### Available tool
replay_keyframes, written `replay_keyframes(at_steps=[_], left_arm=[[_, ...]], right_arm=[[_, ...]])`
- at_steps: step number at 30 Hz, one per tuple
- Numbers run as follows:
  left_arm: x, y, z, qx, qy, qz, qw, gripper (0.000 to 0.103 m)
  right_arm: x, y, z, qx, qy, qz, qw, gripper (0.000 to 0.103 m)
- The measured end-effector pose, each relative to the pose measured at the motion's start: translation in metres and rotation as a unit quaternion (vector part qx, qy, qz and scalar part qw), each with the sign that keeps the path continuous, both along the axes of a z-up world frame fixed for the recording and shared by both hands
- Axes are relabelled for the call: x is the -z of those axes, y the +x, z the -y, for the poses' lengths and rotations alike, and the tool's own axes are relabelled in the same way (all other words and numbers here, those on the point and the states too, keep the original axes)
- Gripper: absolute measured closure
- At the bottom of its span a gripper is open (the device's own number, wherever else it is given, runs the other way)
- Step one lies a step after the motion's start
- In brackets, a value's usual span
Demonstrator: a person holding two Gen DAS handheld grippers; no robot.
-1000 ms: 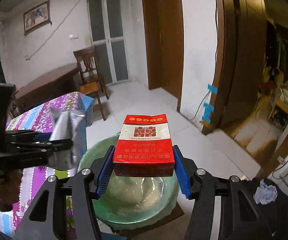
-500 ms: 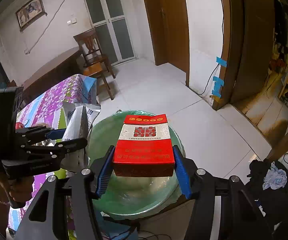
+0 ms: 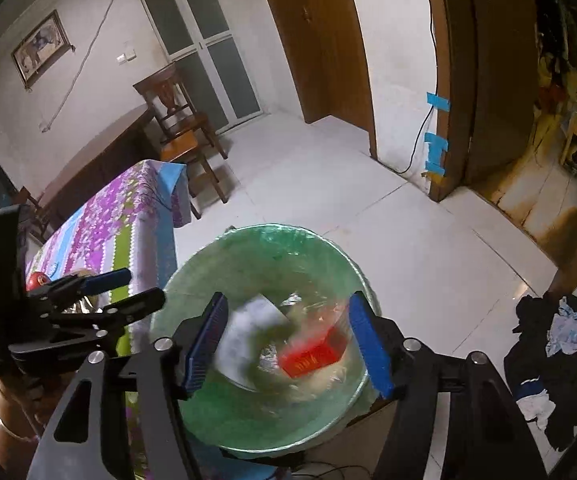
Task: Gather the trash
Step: 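Carry both items over the green bin and open both tools, then grasp the blue cigarette pack with left tool while right tool grasps orange carton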
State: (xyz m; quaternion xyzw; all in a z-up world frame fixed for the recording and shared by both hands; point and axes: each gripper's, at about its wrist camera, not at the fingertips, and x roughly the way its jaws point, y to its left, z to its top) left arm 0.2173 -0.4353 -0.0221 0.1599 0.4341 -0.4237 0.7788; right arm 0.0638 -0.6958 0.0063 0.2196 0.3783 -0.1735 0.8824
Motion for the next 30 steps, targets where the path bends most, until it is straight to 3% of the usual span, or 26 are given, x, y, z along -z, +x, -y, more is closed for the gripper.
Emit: replay_keyframes(at_steps=[6,14,18,23,26,30], left_arm=[[-0.002,-0.009,-0.015,-0.012,-0.01,0.011,0.9998,0.027],[-0.008,-0.042,-0.074,-0.052,-0.014,0.097,0.9939,0.017],[-0.011,-0.059,-0.121,-0.1,-0.021,0.137,0.9854,0.013],[-0.016,-0.084,-0.182,-0.137,-0.014,0.209,0.9683,0.011],[-0.019,-0.095,-0.224,-0.154,-0.008,0.234,0.9599,0.01],[-0.026,-0.1,-0.296,-0.192,-0.016,0.211,0.9584,0.009]], right_arm=[[0.005,-0.005,-0.004,0.006,-0.017,-0.005,1.0,0.039],[0.0,-0.024,-0.051,-0.014,-0.087,0.028,0.996,0.038],[-0.002,-0.035,-0.099,-0.035,-0.124,0.071,0.989,0.025],[-0.009,-0.054,-0.168,-0.054,-0.156,0.166,0.972,0.007],[-0.009,-0.063,-0.19,-0.058,-0.128,0.218,0.966,0.005],[-0.001,-0.061,-0.211,-0.076,-0.036,0.245,0.966,0.005]])
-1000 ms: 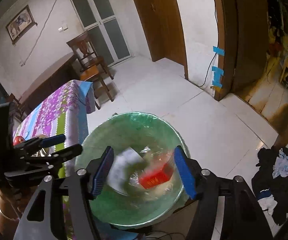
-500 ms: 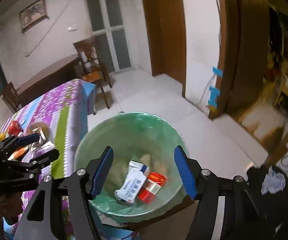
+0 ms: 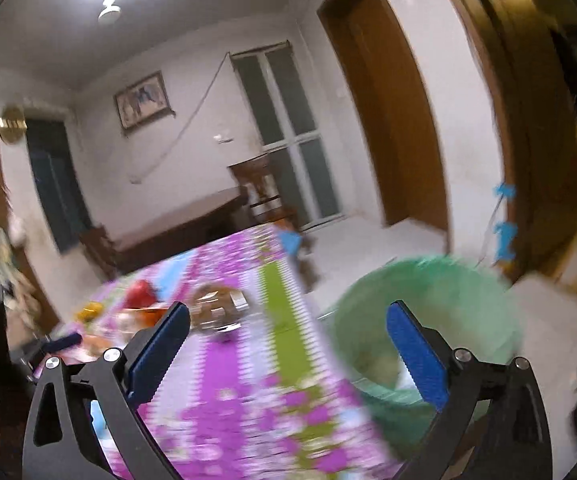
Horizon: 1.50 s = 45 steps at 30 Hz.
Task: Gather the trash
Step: 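Grasp the blue cigarette pack with left tool while right tool grasps orange carton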
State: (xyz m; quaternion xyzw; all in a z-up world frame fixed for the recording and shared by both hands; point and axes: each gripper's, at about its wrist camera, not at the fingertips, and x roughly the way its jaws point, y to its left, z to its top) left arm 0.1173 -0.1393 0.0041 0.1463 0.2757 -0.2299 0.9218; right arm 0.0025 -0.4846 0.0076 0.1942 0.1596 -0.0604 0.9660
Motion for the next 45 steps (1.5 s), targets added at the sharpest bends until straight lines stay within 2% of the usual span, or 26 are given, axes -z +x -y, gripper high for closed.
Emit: replay_keyframes(at_steps=[4,5,7,11,13,15,16,19,20,21,23,24,26,28,29,30,31,33,35,36,38,40,42,45], left_arm=[[-0.002,-0.005,-0.071,-0.028,-0.003,-0.023,0.9994,0.007],[-0.001,-0.007,-0.089,-0.034,0.002,-0.027,0.9991,0.007],[0.005,-0.01,-0.116,-0.035,0.009,-0.036,0.9987,0.006],[0.023,0.006,-0.147,-0.018,0.029,-0.083,0.9959,0.006],[0.032,0.018,-0.158,-0.01,0.017,-0.117,0.9929,0.006],[0.04,0.031,-0.166,-0.009,0.003,-0.147,0.989,0.006],[0.044,0.037,-0.171,-0.011,-0.004,-0.162,0.9867,0.006],[0.056,0.053,-0.182,-0.015,-0.02,-0.203,0.9789,0.006],[0.06,0.057,-0.184,-0.014,-0.02,-0.215,0.9764,0.006],[0.064,0.059,-0.183,-0.018,-0.014,-0.218,0.9756,0.006],[0.066,0.057,-0.181,-0.016,-0.004,-0.208,0.978,0.009],[0.066,0.056,-0.18,-0.013,-0.002,-0.205,0.9787,0.013],[0.065,0.055,-0.18,-0.01,-0.002,-0.198,0.9801,0.019],[0.065,0.053,-0.182,-0.015,-0.001,-0.186,0.9825,0.028],[0.064,0.054,-0.183,-0.017,-0.002,-0.184,0.9828,0.031],[0.063,0.055,-0.185,-0.019,-0.006,-0.182,0.9832,0.037],[0.063,0.055,-0.186,-0.021,-0.007,-0.181,0.9833,0.04],[0.063,0.056,-0.186,-0.024,-0.006,-0.179,0.9835,0.042],[0.063,0.056,-0.185,-0.023,-0.003,-0.178,0.9837,0.042],[0.063,0.055,-0.184,-0.023,-0.001,-0.178,0.9838,0.042],[0.063,0.055,-0.183,-0.023,0.003,-0.176,0.9841,0.042],[0.063,0.056,-0.184,-0.024,0.003,-0.175,0.9843,0.049],[0.063,0.056,-0.184,-0.023,0.001,-0.175,0.9843,0.049],[0.062,0.054,-0.181,-0.026,0.007,-0.172,0.9847,0.049]], right_arm=[[0.012,0.009,-0.027,-0.046,0.048,-0.004,0.998,0.005],[0.019,0.015,-0.038,-0.069,0.064,-0.017,0.995,0.005],[0.027,0.03,-0.055,-0.107,0.063,-0.049,0.991,0.005],[0.033,0.063,-0.096,-0.166,0.004,-0.104,0.981,0.005],[0.032,0.076,-0.116,-0.184,-0.038,-0.109,0.976,0.005],[0.029,0.095,-0.142,-0.217,-0.096,-0.11,0.965,0.005],[0.027,0.103,-0.153,-0.237,-0.121,-0.109,0.958,0.005],[0.021,0.13,-0.187,-0.309,-0.191,-0.105,0.926,0.005],[0.02,0.142,-0.201,-0.336,-0.219,-0.104,0.91,0.005],[0.019,0.148,-0.207,-0.352,-0.233,-0.104,0.901,0.005],[0.02,0.168,-0.225,-0.392,-0.268,-0.109,0.873,0.005],[0.018,0.174,-0.23,-0.402,-0.278,-0.112,0.865,0.006],[0.023,0.194,-0.243,-0.428,-0.295,-0.128,0.845,0.015],[0.03,0.206,-0.252,-0.443,-0.313,-0.148,0.827,0.035],[0.036,0.216,-0.258,-0.455,-0.321,-0.165,0.814,0.04],[0.041,0.221,-0.262,-0.461,-0.323,-0.174,0.808,0.047],[0.047,0.227,-0.266,-0.47,-0.326,-0.188,0.799,0.048],[0.06,0.232,-0.273,-0.481,-0.324,-0.205,0.788,0.048],[0.067,0.237,-0.277,-0.492,-0.307,-0.212,0.787,0.049],[0.069,0.237,-0.278,-0.495,-0.296,-0.214,0.788,0.057],[0.07,0.235,-0.278,-0.491,-0.283,-0.215,0.795,0.062],[0.072,0.23,-0.281,-0.487,-0.277,-0.21,0.801,0.07],[0.072,0.219,-0.279,-0.472,-0.266,-0.202,0.816,0.077],[0.072,0.198,-0.277,-0.452,-0.258,-0.19,0.833,0.08]])
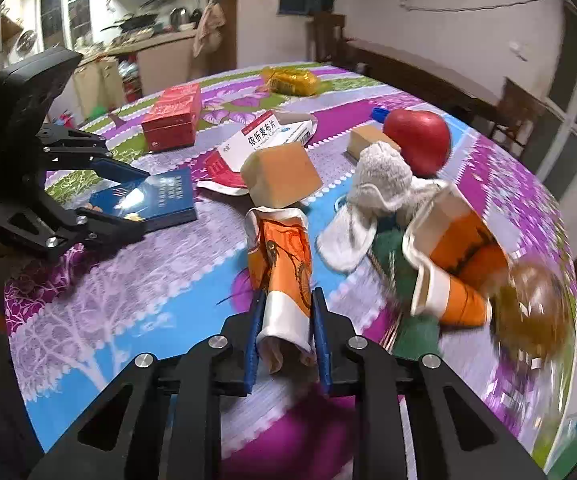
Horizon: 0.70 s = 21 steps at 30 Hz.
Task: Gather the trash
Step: 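Grasp the blue cigarette pack with left tool while right tool grasps orange carton, then carry the blue pack and orange carton over the green bin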
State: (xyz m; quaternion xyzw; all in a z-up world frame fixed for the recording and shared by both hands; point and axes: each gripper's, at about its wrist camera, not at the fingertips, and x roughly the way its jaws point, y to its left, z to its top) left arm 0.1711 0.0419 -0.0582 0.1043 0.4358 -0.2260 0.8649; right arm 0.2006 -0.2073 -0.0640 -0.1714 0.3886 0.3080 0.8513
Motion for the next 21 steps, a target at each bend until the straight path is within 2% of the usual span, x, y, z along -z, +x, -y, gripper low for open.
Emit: replay_keyframes(at_steps=[5,10,12,15,19,21], left_arm=[[-0.003,-0.014,0.002,-0.015,-0.003,0.007,0.9999,0.049],[-0.018,-0.032,-0.005,-0.05,-0.043,0.024,0.9975,0.049],[-0.026,-0.037,-0.006,-0.064,-0.058,0.034,0.9957,0.049],[-0.036,-0.039,-0.001,-0.074,-0.067,0.048,0.9938,0.049],[-0.046,-0.041,0.015,-0.082,-0.046,0.075,0.9927,0.049],[-0.048,-0.037,0.023,-0.082,-0.049,0.073,0.9927,0.049]], right_arm=[[-0.012,-0.042,0.01,0.06,0.06,0.018,0.996,0.081],[-0.029,-0.074,0.038,0.147,0.141,0.019,0.979,0.081],[-0.032,-0.084,0.046,0.167,0.158,0.021,0.973,0.081],[-0.035,-0.094,0.055,0.192,0.166,0.03,0.967,0.081],[-0.037,-0.102,0.061,0.206,0.156,0.045,0.965,0.081],[-0.037,-0.104,0.066,0.212,0.161,0.042,0.963,0.081]])
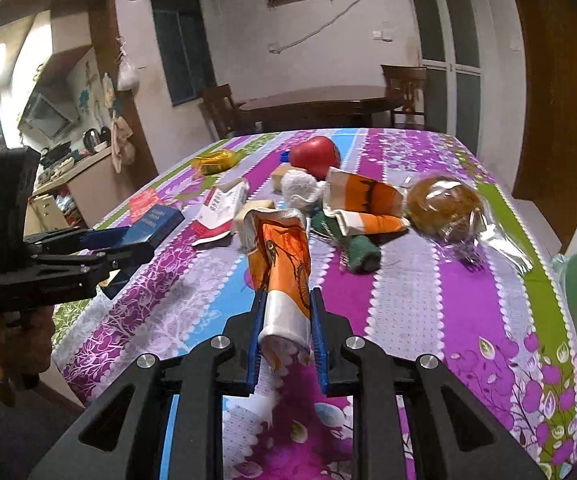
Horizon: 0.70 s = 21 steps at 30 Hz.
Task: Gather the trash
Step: 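Carry the blue pack and orange carton over the green bin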
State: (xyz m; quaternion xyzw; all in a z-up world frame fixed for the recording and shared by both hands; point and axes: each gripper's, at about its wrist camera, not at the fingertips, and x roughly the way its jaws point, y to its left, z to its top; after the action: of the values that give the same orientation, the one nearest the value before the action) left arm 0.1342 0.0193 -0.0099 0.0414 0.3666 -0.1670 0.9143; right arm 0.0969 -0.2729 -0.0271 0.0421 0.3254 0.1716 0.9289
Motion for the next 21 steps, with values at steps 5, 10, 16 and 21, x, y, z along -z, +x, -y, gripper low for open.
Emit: replay_keyframes(at_steps=[5,10,16,21], left_arm=[[-0.004,0.003,0.022,0.0,0.004,0.007,1.0,0.049],[-0.005,0.006,0.042,0.01,0.0,0.003,0.9999,0.049],[-0.009,0.01,0.066,0.026,-0.004,0.002,0.9997,0.049],[-0.011,0.019,0.096,0.035,0.008,0.005,0.9993,0.049]], right_arm=[[-0.003,-0.007,0.007,0.019,0.002,0.009,1.0,0.08],[-0.007,-0.013,0.022,0.039,0.011,0.016,0.999,0.08],[-0.013,-0.02,0.044,0.068,0.024,0.021,0.997,0.08],[-0.017,-0.026,0.061,0.095,0.024,0.022,0.995,0.08]])
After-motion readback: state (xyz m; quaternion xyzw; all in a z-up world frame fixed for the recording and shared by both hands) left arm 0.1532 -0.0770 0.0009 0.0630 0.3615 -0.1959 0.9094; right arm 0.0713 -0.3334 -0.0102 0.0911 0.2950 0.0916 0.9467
